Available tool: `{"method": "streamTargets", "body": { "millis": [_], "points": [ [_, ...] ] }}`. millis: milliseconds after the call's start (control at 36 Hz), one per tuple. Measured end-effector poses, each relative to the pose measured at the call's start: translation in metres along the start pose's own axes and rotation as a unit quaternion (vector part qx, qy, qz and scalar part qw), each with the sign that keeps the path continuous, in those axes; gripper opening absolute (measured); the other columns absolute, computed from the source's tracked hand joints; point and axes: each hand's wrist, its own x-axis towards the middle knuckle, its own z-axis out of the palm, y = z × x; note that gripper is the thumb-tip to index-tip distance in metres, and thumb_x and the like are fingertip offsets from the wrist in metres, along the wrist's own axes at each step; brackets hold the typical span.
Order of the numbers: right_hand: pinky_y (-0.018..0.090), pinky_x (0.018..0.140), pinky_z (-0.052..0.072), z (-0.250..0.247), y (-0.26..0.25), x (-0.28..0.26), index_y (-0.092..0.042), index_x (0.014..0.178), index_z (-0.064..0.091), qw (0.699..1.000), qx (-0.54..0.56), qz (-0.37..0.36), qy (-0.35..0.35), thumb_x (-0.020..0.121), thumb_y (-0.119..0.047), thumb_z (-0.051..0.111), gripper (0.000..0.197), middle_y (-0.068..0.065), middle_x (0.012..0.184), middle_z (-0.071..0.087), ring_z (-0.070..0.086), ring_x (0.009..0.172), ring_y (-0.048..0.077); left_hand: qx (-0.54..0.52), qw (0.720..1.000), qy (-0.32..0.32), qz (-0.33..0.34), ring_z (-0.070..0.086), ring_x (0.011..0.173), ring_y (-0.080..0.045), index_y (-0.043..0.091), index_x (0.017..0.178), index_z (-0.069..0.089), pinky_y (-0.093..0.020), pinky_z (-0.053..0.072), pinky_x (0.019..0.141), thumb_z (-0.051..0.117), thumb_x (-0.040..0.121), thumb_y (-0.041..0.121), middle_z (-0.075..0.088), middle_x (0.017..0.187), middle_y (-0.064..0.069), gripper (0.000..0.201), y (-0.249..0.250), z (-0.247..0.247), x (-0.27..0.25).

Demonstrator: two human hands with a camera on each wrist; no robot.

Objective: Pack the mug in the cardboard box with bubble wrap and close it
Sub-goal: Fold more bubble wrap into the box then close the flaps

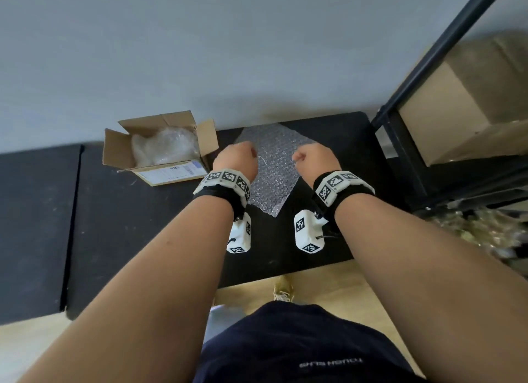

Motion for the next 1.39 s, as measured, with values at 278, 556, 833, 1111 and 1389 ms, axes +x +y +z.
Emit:
{"method": "streamTargets", "body": {
  "millis": [278,556,833,1111,1389],
  "points": [
    [0.031,0.084,0.052,0.042,0.036,-0.001,-0.022,0.098,0.071,0.995,-0.02,-0.042,-0.086,0.09,-0.012,0.059,0.018,-0.001,0.105,0.069,0.064,0.097,0.02,0.131,0.989,-0.063,-0.028,0.05,0.125,-0.029,0.018,0.13,0.057,-0.041,0.043,0.102,0.049,0.092,0.016,0.053,0.135,-0.007,0.038,-0.026,0.065,-0.012],
    [0.038,0.091,0.052,0.073,0.043,0.0,-0.021,0.108,0.071,0.987,-0.061,-0.106,-0.105,0.081,-0.026,0.072,0.027,0.0,0.116,0.06,0.058,0.109,0.019,0.139,0.99,-0.032,0.021,0.047,0.126,-0.028,0.019,0.134,0.05,-0.038,0.038,0.106,0.059,0.085,0.011,0.048,0.137,-0.005,0.051,-0.04,0.093,-0.021],
    [0.036,0.09,0.045,0.083,0.053,-0.01,-0.023,0.111,0.058,0.968,-0.153,-0.178,-0.085,0.077,-0.024,0.075,0.038,0.0,0.121,0.047,0.043,0.116,0.021,0.114,0.993,-0.041,-0.016,0.049,0.121,-0.028,0.018,0.131,0.05,-0.042,0.048,0.095,0.065,0.086,0.039,0.052,0.126,-0.008,0.052,-0.028,0.1,-0.033],
    [0.04,0.075,0.05,0.073,0.057,-0.003,-0.012,0.09,0.061,0.989,-0.065,-0.122,-0.054,0.094,-0.014,0.043,0.018,0.007,0.1,0.061,0.058,0.09,0.026,0.178,0.982,-0.054,0.033,0.012,0.148,-0.021,0.022,0.131,0.05,-0.045,0.002,0.121,0.072,0.073,0.045,0.031,0.153,0.0,0.066,-0.028,0.097,-0.042],
    [0.033,0.064,0.036,0.046,0.059,0.003,-0.011,0.1,0.054,0.999,-0.032,-0.005,-0.04,0.095,-0.021,0.037,0.021,0.005,0.09,0.057,0.052,0.077,0.025,-0.046,0.989,-0.061,-0.126,0.058,0.082,-0.025,0.018,0.096,0.064,-0.029,0.047,0.072,0.052,0.083,0.011,0.062,0.088,-0.004,0.019,-0.019,0.076,-0.043]
  ]
}}
